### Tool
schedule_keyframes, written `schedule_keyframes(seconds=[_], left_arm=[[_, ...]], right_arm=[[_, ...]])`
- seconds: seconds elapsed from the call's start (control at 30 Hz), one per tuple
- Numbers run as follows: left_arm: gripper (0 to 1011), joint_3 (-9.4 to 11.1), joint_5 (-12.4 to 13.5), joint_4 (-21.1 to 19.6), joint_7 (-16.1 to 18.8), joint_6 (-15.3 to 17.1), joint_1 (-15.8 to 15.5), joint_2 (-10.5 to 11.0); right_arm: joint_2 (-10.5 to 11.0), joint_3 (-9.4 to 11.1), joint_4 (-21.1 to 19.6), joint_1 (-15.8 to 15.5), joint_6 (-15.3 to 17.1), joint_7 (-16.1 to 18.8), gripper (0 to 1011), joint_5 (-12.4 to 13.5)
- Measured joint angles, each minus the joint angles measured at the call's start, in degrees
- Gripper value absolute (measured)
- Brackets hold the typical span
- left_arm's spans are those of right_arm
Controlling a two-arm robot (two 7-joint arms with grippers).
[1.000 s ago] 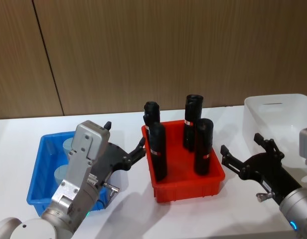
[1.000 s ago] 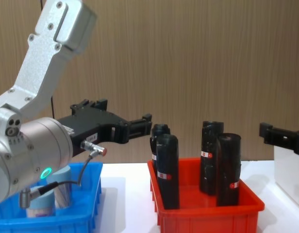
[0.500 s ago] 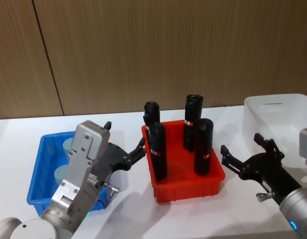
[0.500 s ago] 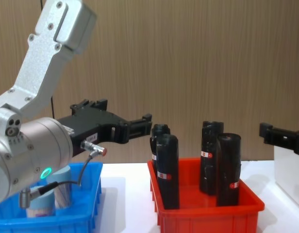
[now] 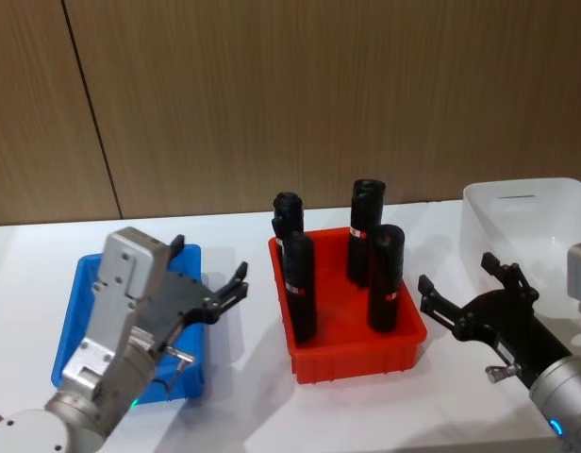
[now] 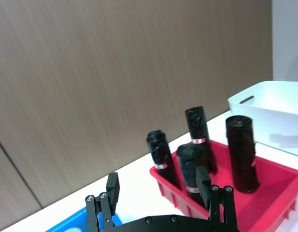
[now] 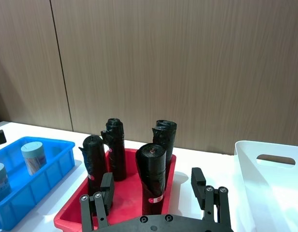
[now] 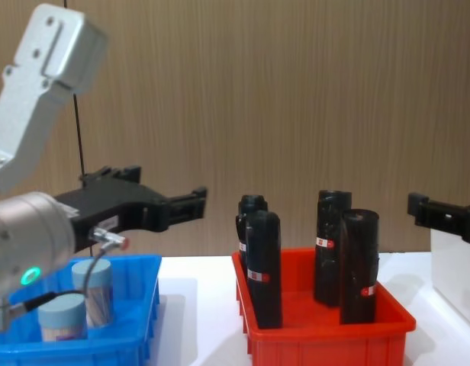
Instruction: Pick the cotton swabs from the blue box and place them into the white box.
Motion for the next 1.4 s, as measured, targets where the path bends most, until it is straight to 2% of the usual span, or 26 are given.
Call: schedule_keyframes(seconds=[0.3,0.53,0.93,1.17,1.4], left_arm=[[1004,-1.49,-2.81,2.32,0.26,1.91,-0.79,0.46],[1004,-2.22,-4.93,4.73,0.90,4.29,-2.17,-0.32],[1004,-3.11,-8.51,8.58,2.43,11.23,-5.18,-2.27],[1004,-3.70,-10.97,10.74,4.83,15.43,-6.77,-3.49],[1004,-4.21,-13.68,11.80,7.72,17.67,-7.18,-4.22]], right_arm=[[0.00,0.00,0.00,0.00,0.00,0.00,1002,0.00],[0.00,0.00,0.00,0.00,0.00,0.00,1002,0.00],[0.00,0.00,0.00,0.00,0.00,0.00,1002,0.00],[0.00,0.00,0.00,0.00,0.00,0.00,1002,0.00],[0.00,0.00,0.00,0.00,0.00,0.00,1002,0.00]])
